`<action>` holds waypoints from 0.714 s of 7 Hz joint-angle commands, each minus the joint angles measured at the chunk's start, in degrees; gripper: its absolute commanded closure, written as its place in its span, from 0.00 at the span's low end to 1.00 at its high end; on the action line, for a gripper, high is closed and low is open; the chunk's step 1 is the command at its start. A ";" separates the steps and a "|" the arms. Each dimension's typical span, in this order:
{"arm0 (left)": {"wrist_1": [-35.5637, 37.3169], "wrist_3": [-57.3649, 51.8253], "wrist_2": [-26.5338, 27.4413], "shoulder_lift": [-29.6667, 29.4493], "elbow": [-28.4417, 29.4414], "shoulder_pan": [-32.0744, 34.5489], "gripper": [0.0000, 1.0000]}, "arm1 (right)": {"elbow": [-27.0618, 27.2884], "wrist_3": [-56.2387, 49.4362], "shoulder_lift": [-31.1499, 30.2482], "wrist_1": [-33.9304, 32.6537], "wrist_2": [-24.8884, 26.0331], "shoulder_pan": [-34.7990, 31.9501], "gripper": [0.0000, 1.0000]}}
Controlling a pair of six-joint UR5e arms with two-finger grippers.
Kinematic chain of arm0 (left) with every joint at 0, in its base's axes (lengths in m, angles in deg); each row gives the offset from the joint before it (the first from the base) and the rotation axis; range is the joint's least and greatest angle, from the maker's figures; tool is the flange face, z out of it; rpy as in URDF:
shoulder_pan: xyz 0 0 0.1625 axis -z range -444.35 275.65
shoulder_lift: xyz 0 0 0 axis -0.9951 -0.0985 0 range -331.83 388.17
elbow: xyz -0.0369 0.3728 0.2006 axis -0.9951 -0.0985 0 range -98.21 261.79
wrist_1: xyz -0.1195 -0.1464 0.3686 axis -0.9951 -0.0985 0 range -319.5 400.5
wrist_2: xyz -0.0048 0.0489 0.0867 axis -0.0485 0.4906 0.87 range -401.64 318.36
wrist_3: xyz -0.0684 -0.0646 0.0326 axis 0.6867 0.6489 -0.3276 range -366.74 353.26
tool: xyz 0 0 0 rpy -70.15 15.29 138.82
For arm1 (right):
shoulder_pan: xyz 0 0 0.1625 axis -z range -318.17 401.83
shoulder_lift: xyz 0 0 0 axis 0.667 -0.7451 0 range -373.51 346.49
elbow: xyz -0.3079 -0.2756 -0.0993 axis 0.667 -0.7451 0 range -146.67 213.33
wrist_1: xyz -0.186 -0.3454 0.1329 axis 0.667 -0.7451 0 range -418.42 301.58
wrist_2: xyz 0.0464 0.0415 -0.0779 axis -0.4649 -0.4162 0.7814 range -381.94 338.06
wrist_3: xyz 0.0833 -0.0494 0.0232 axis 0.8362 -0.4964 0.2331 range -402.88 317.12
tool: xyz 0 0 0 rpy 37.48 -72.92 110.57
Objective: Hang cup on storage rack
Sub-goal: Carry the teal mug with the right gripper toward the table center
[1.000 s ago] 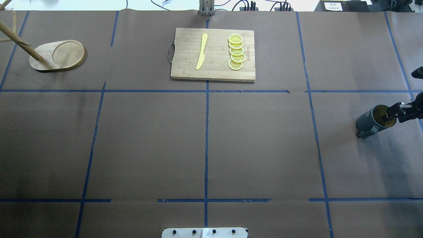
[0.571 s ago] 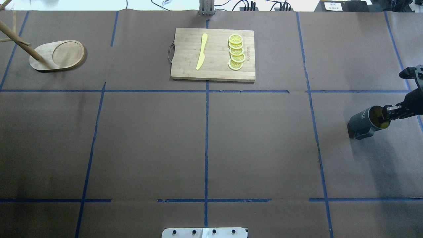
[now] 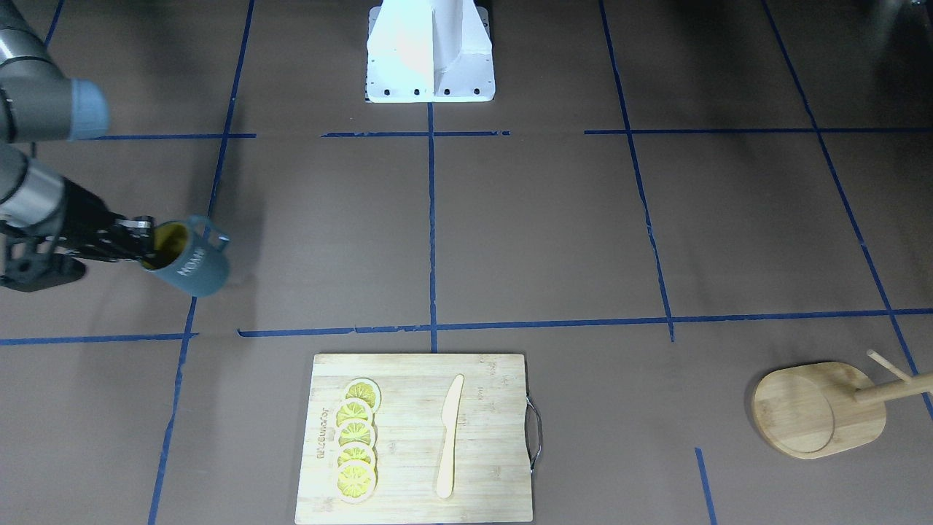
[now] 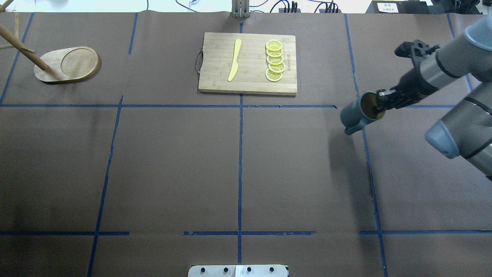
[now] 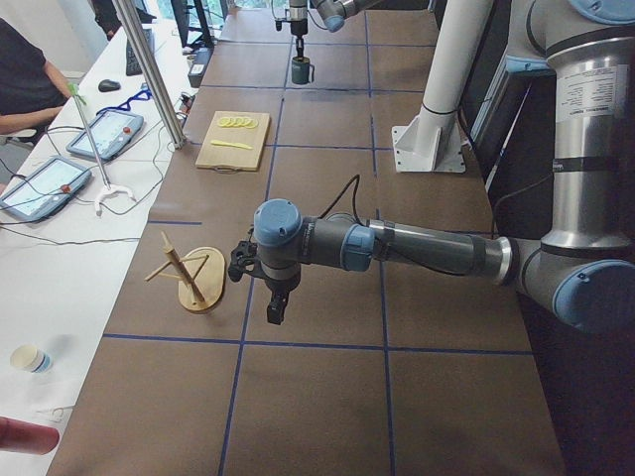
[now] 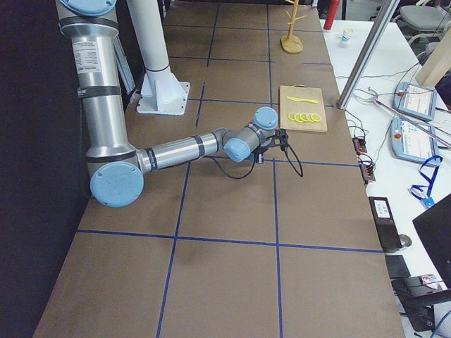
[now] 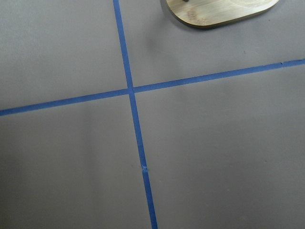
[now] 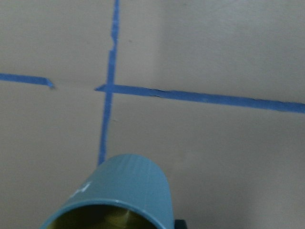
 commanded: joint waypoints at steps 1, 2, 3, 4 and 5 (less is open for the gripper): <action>-2.78 0.16 -0.17 0.48 1.14 -0.16 0.00 | -0.61 16.85 10.76 -3.89 6.06 9.54 1.00; -2.86 0.16 -0.26 0.48 1.14 -0.25 0.00 | -2.27 22.41 15.58 -4.07 10.19 13.51 1.00; -2.87 0.16 -0.26 0.48 1.14 -0.25 0.00 | -3.42 27.69 18.33 -4.68 12.50 16.33 1.00; -2.87 0.07 -0.26 0.39 1.05 -0.25 0.00 | -3.52 29.66 18.61 -5.30 16.26 18.97 1.00; -3.39 0.07 -0.43 0.47 0.96 -0.25 0.00 | -3.43 29.68 19.40 -7.39 17.87 20.13 1.00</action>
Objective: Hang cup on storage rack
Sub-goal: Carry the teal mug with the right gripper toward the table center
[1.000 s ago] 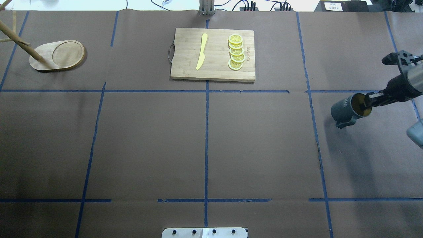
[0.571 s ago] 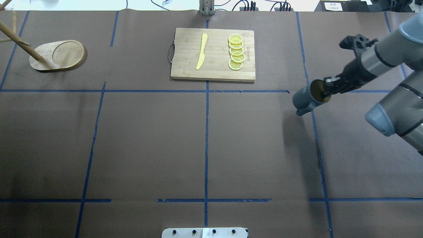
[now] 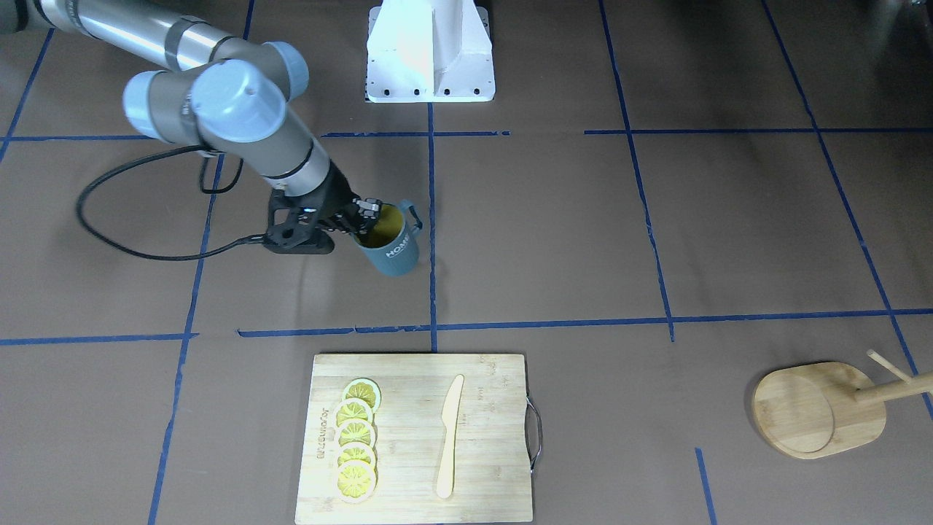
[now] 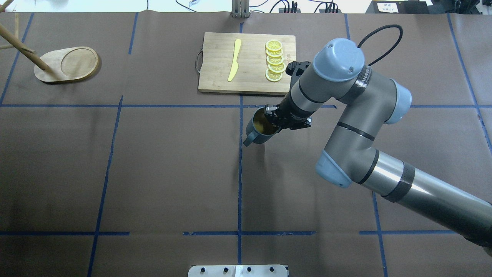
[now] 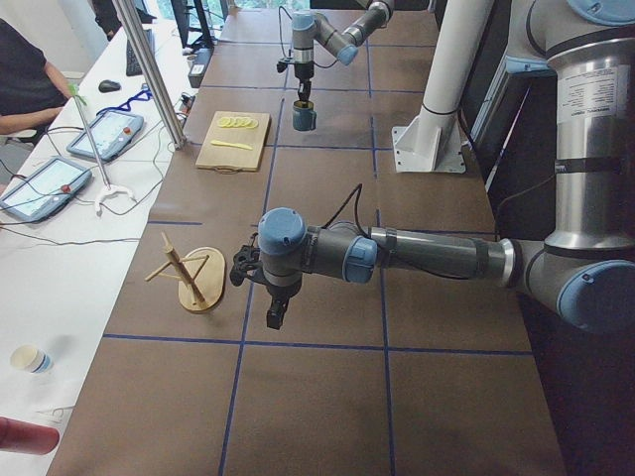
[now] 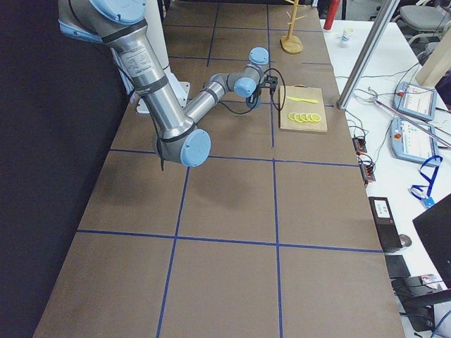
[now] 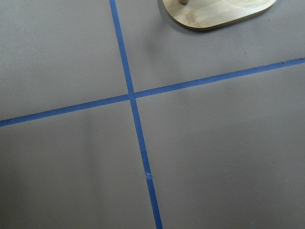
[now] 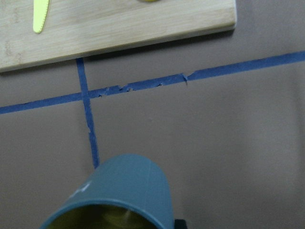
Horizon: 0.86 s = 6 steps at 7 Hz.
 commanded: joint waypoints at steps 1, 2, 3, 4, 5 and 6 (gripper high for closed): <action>-2.14 0.06 -0.13 0.12 0.01 0.00 0.00 | -0.22 1.37 4.35 -8.85 3.10 2.59 1.00; -2.24 -0.03 -0.13 0.21 0.09 0.00 0.00 | -0.39 1.37 4.56 -9.79 4.50 4.08 1.00; -2.24 -0.03 -0.13 0.21 0.01 0.00 0.00 | -2.31 1.29 5.69 -9.80 5.73 4.70 0.99; -2.24 -0.03 -0.13 0.21 0.09 -0.09 0.00 | -2.33 1.20 5.71 -9.72 5.66 4.79 0.98; -2.24 -0.03 -0.13 0.21 0.10 -0.09 0.00 | -2.59 0.94 5.97 -9.71 5.74 5.49 0.97; -2.24 -0.03 -0.13 0.21 0.10 -0.09 0.00 | -2.59 0.67 6.14 -9.71 5.83 5.58 0.96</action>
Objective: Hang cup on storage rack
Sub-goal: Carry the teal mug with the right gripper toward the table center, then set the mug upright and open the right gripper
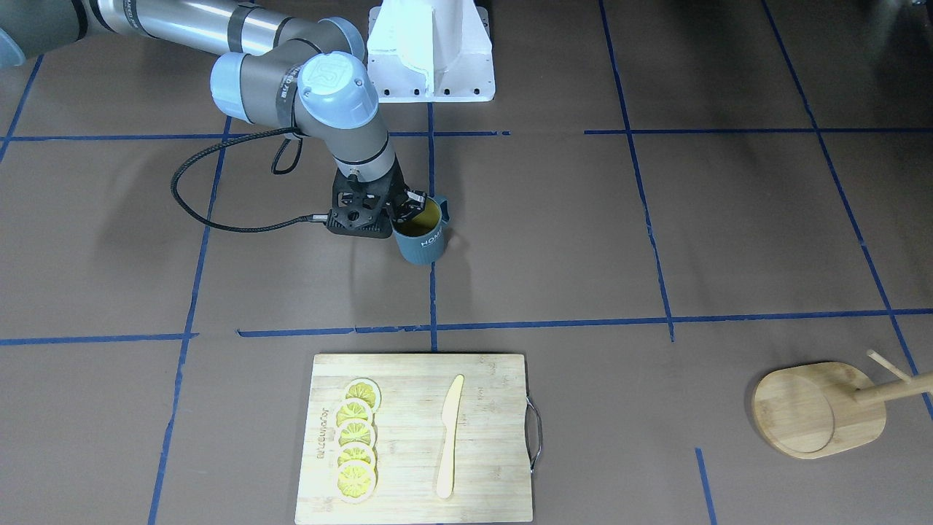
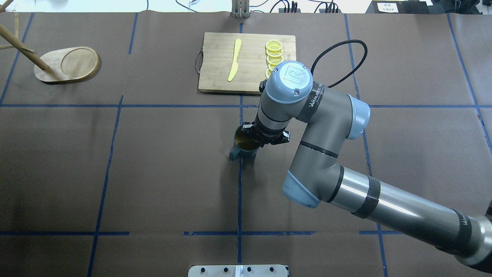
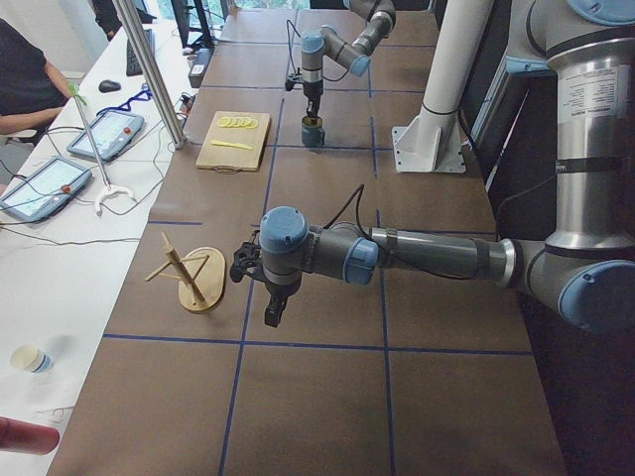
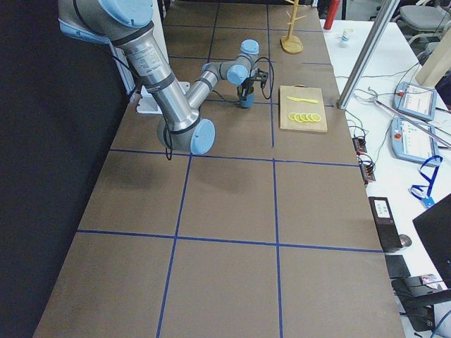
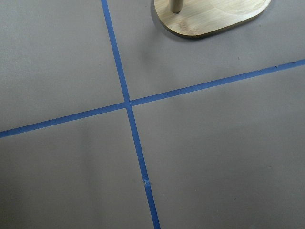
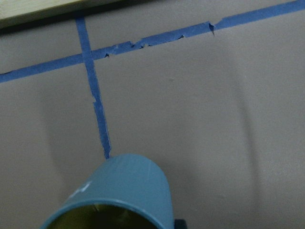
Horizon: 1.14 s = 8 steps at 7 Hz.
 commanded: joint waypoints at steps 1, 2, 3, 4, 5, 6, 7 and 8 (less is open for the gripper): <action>-0.01 0.00 0.00 0.00 0.01 -0.01 0.00 | -0.23 -0.55 0.61 -0.03 0.23 0.40 0.95; -0.09 -0.09 0.00 0.00 0.01 -0.01 0.00 | -0.32 -0.64 0.87 -0.03 0.32 0.49 0.85; -0.09 -0.09 0.00 0.00 0.01 -0.01 0.00 | -0.32 -0.81 0.87 -0.03 0.49 0.58 0.79; -0.09 -0.18 0.00 0.00 -0.16 -0.01 0.00 | -0.32 -0.81 0.87 -0.03 0.93 0.75 0.63; -0.96 -0.27 0.00 0.00 -0.25 -0.10 0.00 | -0.23 -0.03 1.31 -0.20 1.98 0.84 0.01; -5.76 -0.35 -0.09 0.18 -0.25 -1.23 0.00 | 0.38 -0.02 1.66 -0.46 2.16 0.75 0.00; -12.85 0.26 0.09 0.61 -0.25 -7.68 0.00 | 3.60 -0.28 0.97 -0.55 0.33 -2.55 0.00; -20.32 0.44 0.44 0.53 -0.86 -12.36 0.00 | 6.77 -0.72 -1.39 -0.47 -4.73 -7.98 0.00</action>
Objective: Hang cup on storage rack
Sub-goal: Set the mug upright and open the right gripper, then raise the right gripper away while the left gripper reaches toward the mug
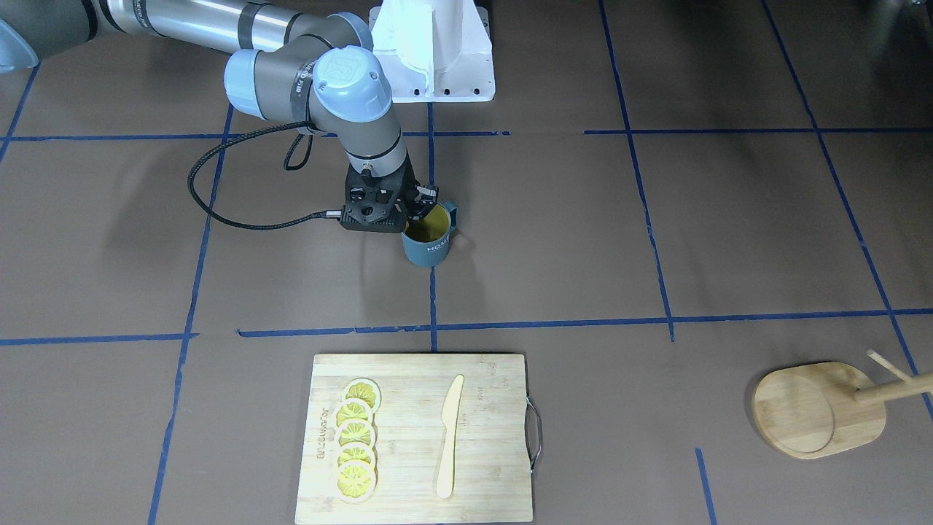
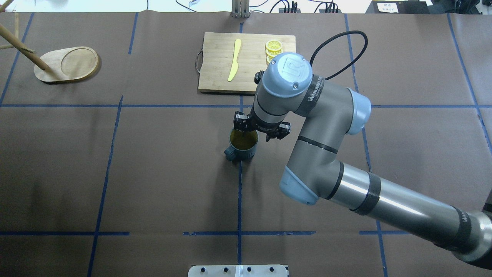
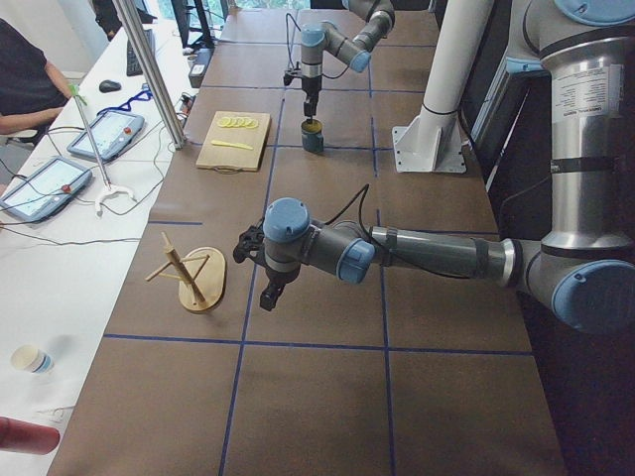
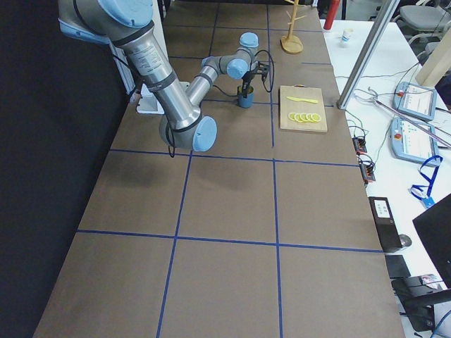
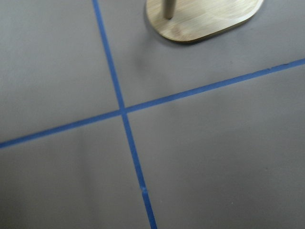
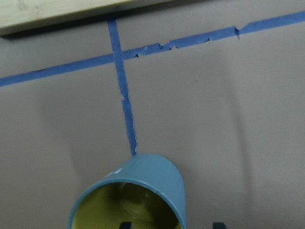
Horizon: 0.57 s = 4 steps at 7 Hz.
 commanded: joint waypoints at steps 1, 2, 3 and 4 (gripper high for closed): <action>-14.95 0.30 0.39 -0.44 -0.88 -10.14 0.00 | 9.03 -0.47 -7.29 0.17 -7.52 -9.43 0.00; -16.94 3.52 1.78 -4.62 -0.79 -18.98 0.00 | 12.13 -2.47 -11.09 0.17 -8.07 -13.47 0.00; -17.13 11.56 8.24 -8.41 -2.53 -25.07 0.00 | 12.68 -6.84 -14.17 0.09 -10.77 -17.69 0.00; -17.13 14.68 12.39 -14.53 -3.33 -31.05 0.00 | 12.34 -14.45 -17.33 0.00 -13.06 -22.17 0.00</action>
